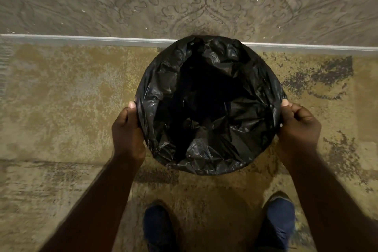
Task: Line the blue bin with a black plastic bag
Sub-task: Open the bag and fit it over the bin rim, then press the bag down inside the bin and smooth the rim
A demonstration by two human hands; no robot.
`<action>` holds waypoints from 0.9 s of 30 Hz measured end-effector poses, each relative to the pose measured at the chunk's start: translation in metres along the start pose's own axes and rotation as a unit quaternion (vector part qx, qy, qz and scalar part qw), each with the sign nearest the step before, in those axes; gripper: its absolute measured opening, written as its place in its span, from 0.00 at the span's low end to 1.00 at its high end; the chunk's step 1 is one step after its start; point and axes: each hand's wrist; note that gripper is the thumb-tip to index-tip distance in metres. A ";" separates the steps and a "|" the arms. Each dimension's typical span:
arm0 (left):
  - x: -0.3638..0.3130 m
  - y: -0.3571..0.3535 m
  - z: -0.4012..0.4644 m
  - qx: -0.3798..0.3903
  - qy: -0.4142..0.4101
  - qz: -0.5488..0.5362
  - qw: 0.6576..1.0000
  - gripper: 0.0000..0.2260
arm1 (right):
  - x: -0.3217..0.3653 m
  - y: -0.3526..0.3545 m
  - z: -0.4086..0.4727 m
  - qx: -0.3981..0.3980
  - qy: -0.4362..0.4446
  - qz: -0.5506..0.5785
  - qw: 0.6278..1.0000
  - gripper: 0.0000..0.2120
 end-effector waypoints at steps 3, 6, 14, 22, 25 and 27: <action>0.007 0.000 0.007 -0.033 0.012 0.007 0.999 0.13 | 0.000 0.000 0.003 0.067 -0.103 0.062 0.991 0.08; 0.015 0.005 0.015 0.007 0.033 0.027 0.999 0.11 | -0.005 0.001 0.014 0.126 -0.174 0.091 0.972 0.10; 0.013 0.015 0.035 0.050 -0.029 0.133 0.989 0.11 | 0.005 0.010 0.028 0.119 -0.168 -0.031 0.978 0.11; -0.041 -0.054 -0.012 0.192 -0.393 0.409 0.801 0.09 | 0.023 -0.082 -0.021 0.193 0.339 -0.559 0.732 0.06; -0.026 -0.101 -0.004 0.278 -0.203 0.579 0.739 0.10 | -0.004 -0.128 -0.002 0.246 0.204 -0.721 0.615 0.10; -0.011 -0.119 0.014 0.286 -0.124 0.639 0.704 0.12 | -0.025 -0.145 0.014 0.273 0.115 -0.750 0.592 0.16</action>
Point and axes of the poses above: each hand's wrist, its own z-axis towards the middle knuckle, its own y-axis out of the back of the hand, x = y × z, and after that the axes turned 7 degrees about -y, right-handed
